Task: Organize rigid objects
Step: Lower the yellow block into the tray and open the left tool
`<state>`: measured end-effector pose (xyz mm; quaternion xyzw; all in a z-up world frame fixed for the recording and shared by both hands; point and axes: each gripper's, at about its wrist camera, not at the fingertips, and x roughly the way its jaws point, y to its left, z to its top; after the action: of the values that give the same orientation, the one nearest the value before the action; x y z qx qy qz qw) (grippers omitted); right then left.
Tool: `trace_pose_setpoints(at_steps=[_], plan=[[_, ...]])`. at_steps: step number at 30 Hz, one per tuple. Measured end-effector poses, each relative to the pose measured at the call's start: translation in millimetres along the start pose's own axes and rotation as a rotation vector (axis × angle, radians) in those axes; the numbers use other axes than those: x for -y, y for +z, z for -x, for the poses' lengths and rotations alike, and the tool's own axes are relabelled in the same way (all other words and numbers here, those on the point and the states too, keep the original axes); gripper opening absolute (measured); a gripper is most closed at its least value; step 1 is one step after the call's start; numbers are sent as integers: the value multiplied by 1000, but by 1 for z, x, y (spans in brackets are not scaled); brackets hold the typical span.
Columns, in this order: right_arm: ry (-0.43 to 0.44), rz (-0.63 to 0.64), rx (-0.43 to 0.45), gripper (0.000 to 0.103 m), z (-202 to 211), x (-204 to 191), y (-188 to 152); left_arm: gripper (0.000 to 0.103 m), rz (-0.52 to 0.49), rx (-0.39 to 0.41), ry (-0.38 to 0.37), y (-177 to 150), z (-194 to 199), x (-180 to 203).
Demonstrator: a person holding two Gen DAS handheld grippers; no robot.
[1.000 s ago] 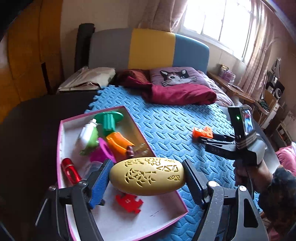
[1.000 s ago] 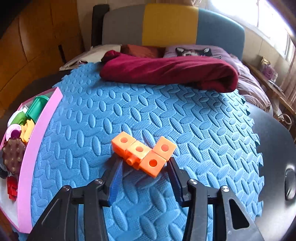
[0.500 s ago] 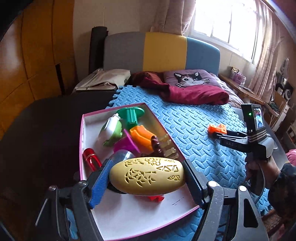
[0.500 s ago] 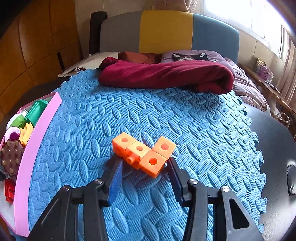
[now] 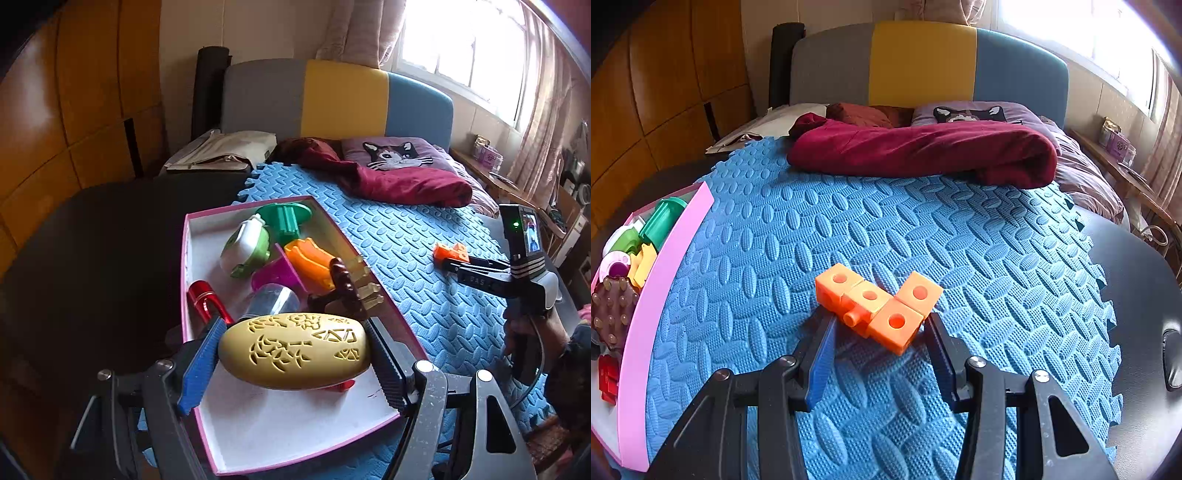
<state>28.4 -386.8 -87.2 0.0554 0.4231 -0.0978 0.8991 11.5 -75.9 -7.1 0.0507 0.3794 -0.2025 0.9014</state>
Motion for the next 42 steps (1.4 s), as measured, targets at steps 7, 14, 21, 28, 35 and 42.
trace_pose_setpoints(at_steps=[7, 14, 21, 28, 35, 42], plan=[[0, 0, 0, 48, 0, 0, 0, 76, 49, -14, 29, -6, 0, -25], [1, 0, 0, 48, 0, 0, 0, 76, 149, -25, 79, -15, 7, -70], [3, -2, -1, 48, 0, 0, 0, 76, 179, -60, 24, -19, -3, -71], [4, -2, -1, 48, 0, 1, 0, 76, 95, -128, -37, -23, -28, -33], [4, -2, -1, 48, 0, 1, 0, 77, 77, -148, -3, -27, -42, -27], [3, -1, -1, 48, 0, 0, 0, 77, 60, -110, 44, -26, -35, -29]])
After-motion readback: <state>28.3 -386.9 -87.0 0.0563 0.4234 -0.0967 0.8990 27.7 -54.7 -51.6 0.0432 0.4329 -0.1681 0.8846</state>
